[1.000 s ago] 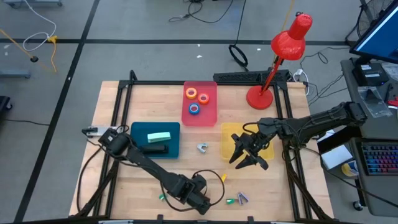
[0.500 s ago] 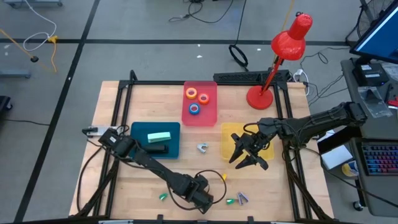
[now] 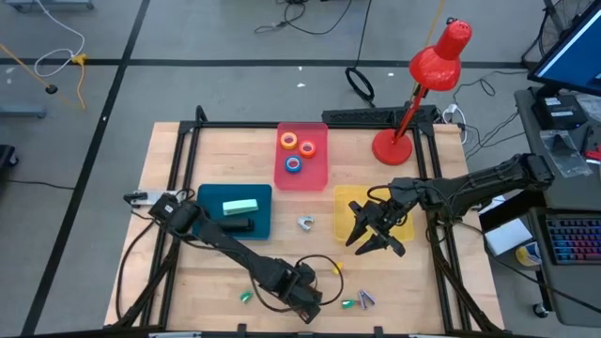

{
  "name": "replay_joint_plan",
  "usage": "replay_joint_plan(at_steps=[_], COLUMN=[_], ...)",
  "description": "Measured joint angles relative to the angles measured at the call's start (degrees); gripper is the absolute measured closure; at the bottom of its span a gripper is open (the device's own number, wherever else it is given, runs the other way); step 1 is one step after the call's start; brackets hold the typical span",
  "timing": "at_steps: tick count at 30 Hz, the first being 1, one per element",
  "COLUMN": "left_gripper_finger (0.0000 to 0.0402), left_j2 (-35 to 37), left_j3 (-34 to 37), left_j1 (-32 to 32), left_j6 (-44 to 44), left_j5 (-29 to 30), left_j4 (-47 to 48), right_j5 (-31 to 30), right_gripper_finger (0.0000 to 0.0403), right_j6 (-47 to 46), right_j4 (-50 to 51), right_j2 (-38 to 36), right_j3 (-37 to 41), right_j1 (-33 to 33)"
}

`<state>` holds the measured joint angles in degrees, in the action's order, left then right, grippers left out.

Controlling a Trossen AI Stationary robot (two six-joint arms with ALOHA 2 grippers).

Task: Pick and place Stapler, Stapler remover, tape
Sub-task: Put the red tape into the pink bin

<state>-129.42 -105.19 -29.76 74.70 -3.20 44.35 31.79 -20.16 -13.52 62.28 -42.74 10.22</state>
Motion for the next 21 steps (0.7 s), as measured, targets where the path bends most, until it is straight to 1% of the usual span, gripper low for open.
replay_joint_plan(at_steps=[3, 7, 13, 16, 18, 21], left_gripper_finger=[0.0362, 0.0364, 0.0364, 0.0364, 0.0364, 0.0364], left_j2=[4.22, 9.68, 18.99, 22.58, 24.67, 26.61], left_j3=[-0.11, -0.09, -0.17, -0.15, -0.17, -0.2], left_j1=[-0.07, -0.37, -0.23, 0.21, 0.87, 2.03], left_j6=[-0.06, -0.92, -1.73, -3.42, -4.11, -4.2], left_j5=[1.01, 7.11, 21.02, 26.14, 28.58, 29.28], left_j4=[-2.31, -4.97, -6.78, -8.92, -10.8, -13.34], right_j5=[0.02, 0.0, -0.1, -0.58, -3.13, -11.7], right_gripper_finger=[0.0252, 0.0252, 0.0252, 0.0252, 0.0252, 0.0252], right_j6=[0.02, 2.19, 16.2, 23.58, 27.61, 34.0], right_j4=[-1.37, -6.33, -13.61, -16.22, -17.41, -20.05], right_j2=[0.0, 0.0, 0.0, 0.0, -0.01, 0.0], right_j3=[0.0, 0.0, 0.0, 0.0, 0.0, 0.0], right_j1=[0.04, 0.88, 5.38, 7.5, 8.79, 10.42])
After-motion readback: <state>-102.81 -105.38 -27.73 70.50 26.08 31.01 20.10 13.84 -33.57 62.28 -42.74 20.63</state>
